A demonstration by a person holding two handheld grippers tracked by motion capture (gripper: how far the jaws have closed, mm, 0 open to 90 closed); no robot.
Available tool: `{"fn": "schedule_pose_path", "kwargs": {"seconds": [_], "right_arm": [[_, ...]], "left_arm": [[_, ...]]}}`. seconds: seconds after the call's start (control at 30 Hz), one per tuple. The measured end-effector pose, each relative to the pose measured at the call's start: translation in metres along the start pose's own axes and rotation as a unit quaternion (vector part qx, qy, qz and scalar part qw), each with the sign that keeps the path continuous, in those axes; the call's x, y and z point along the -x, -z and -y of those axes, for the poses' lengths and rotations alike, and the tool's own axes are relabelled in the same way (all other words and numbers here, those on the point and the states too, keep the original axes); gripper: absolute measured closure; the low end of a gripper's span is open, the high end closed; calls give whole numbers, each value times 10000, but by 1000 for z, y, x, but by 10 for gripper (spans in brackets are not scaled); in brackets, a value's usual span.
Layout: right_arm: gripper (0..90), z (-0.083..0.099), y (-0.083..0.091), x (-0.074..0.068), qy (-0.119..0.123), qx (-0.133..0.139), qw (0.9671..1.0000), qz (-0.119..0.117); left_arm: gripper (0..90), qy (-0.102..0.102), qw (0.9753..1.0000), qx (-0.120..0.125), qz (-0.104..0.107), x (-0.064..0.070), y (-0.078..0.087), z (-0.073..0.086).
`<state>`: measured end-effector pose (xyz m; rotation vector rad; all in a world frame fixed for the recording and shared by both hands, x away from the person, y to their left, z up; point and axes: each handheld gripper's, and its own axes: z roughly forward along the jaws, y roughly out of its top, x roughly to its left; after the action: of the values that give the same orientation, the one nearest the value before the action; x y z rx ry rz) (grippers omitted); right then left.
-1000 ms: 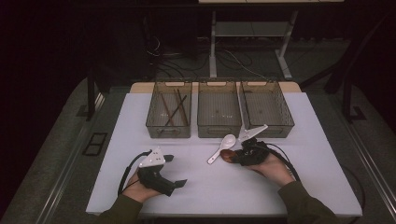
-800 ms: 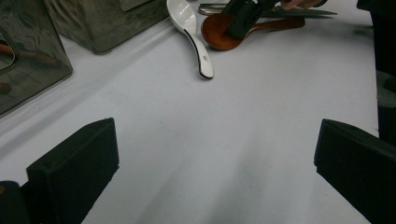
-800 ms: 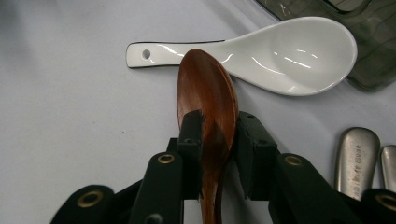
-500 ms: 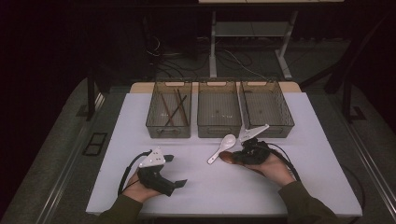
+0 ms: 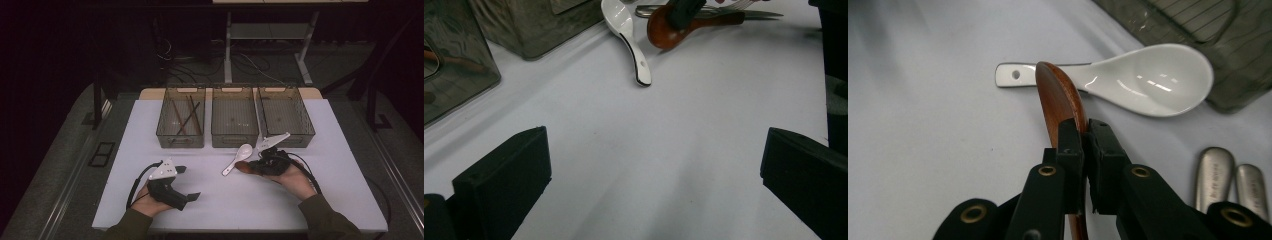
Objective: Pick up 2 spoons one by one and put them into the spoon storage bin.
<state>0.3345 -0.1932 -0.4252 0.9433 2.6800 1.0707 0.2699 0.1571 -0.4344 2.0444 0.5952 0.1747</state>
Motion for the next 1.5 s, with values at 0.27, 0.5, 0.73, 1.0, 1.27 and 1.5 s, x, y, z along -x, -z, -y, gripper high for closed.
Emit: {"fn": "schedule_pose_path", "kwargs": {"seconds": [0.27, 0.5, 0.73, 1.0, 1.27, 1.5], "right_arm": [[845, -8, 14, 8, -147, 310, 9993, 115], [845, -14, 25, 13, -290, 540, 9979, 220], [845, -23, 31, 17, -362, 727, 9963, 271], [845, -39, 42, 24, -467, 932, 9937, 399], [845, -58, 52, 34, -634, 1216, 9892, 525], [845, -79, 52, 42, -786, 1443, 9843, 641]], "left_arm": [[0, 16, 10000, -9, -4, 0, 0, 0], [0, 32, 10000, -13, -17, 0, 0, 0], [0, 19, 10000, -18, -13, 0, -1, 0], [0, 30, 10000, -8, -11, 0, -1, 0], [0, 54, 10000, 11, -9, 0, 0, 0], [0, 57, 10000, 19, -5, 0, 0, 0]]}}
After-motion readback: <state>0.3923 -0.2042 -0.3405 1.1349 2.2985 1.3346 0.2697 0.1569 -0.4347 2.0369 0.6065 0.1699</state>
